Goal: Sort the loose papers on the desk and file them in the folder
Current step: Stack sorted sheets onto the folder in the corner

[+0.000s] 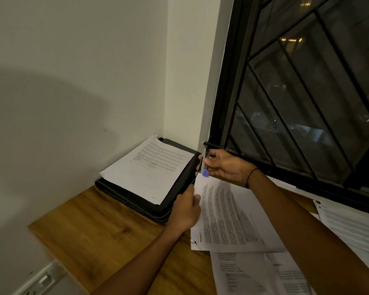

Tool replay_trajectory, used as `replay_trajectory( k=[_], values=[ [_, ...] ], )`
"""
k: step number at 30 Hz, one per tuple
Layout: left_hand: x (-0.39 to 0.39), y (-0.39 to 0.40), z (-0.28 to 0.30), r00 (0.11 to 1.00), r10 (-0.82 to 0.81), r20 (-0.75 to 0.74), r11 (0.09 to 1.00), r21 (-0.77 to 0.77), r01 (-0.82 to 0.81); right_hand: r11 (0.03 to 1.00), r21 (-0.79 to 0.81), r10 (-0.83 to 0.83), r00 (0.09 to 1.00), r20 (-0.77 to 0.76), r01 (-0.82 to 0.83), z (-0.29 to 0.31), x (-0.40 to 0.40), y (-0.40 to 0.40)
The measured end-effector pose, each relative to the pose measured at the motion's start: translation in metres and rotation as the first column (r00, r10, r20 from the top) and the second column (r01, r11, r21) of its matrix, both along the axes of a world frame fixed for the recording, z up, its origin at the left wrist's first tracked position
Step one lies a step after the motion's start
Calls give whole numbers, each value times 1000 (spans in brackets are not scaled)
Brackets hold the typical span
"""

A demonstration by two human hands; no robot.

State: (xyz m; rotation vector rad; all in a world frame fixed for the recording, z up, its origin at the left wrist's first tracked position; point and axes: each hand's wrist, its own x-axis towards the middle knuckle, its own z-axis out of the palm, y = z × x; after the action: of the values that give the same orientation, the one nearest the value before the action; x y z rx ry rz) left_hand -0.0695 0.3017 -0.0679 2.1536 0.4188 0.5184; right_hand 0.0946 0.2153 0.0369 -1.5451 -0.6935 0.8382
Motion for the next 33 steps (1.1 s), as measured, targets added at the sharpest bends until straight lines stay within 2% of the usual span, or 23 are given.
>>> replay_trajectory(
  k=[9,21,26,33],
  values=[
    [2,-1,2,1000,15,-13,1000,-14,-15,999,33,-36,998,-51,38,0,0,-6],
    [3,-1,1,1000,7,-8,1000,-24,-7,1000,-9,28,999,45,-28,-2,-6,1],
    [3,0,0,1000,-2,5,1000,-20,2,999,-44,3,990,137,3,-8,-5,5],
    [5,0,0,1000,1,-10,1000,-27,-2,996,-71,-34,984,177,47,-10,-7,8]
  ],
)
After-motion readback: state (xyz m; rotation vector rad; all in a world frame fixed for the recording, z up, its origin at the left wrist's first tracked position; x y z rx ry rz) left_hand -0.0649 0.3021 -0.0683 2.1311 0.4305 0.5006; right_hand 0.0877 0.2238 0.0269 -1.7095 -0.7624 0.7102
